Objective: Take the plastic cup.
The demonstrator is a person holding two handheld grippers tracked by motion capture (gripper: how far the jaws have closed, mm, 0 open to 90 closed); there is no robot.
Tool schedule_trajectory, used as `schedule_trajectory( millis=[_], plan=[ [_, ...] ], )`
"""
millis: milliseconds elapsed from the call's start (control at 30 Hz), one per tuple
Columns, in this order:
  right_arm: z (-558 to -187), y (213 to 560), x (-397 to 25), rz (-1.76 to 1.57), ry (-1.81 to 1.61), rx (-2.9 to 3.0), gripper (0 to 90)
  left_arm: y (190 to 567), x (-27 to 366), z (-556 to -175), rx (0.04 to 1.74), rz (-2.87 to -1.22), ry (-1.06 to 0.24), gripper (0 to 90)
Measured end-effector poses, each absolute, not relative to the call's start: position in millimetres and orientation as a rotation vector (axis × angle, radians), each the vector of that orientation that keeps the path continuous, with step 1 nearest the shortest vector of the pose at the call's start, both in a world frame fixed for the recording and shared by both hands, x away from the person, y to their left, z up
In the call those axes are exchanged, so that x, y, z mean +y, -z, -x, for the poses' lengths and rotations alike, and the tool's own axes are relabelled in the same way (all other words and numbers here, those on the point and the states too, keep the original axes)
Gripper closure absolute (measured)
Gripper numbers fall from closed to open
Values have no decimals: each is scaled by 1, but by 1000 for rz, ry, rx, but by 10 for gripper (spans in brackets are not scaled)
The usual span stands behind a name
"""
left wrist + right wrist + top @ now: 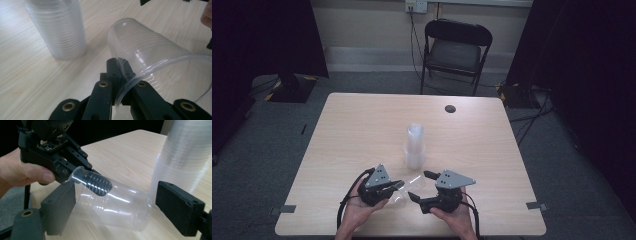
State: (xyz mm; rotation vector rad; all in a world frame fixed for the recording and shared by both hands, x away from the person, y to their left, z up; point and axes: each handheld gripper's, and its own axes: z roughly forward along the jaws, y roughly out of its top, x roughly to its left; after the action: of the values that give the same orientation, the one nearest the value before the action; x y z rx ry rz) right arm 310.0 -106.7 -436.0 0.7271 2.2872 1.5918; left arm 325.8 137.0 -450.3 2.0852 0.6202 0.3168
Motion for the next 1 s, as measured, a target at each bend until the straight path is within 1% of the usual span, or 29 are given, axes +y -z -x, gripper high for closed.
schedule_trajectory(
  millis=[133,267,433,533,867,1000],
  plan=[
    [-310,438,-105,-694,-1571,2318,146,449,135,-328,606,-2094,-291,894],
    [-309,442,-102,-666,-1511,2366,140,445,136,-330,618,-2093,-311,897],
    [-308,443,-99,-616,-1461,2371,139,443,137,-334,609,-2124,-276,898],
    [-308,442,-97,-588,-1447,2381,137,441,137,-335,603,-2134,-277,897],
    [-305,445,-93,-528,-1398,2386,128,441,137,-337,613,-2129,-265,894],
    [-304,445,-90,-495,-1367,2390,125,440,138,-336,625,-2103,-266,890]
  ],
)
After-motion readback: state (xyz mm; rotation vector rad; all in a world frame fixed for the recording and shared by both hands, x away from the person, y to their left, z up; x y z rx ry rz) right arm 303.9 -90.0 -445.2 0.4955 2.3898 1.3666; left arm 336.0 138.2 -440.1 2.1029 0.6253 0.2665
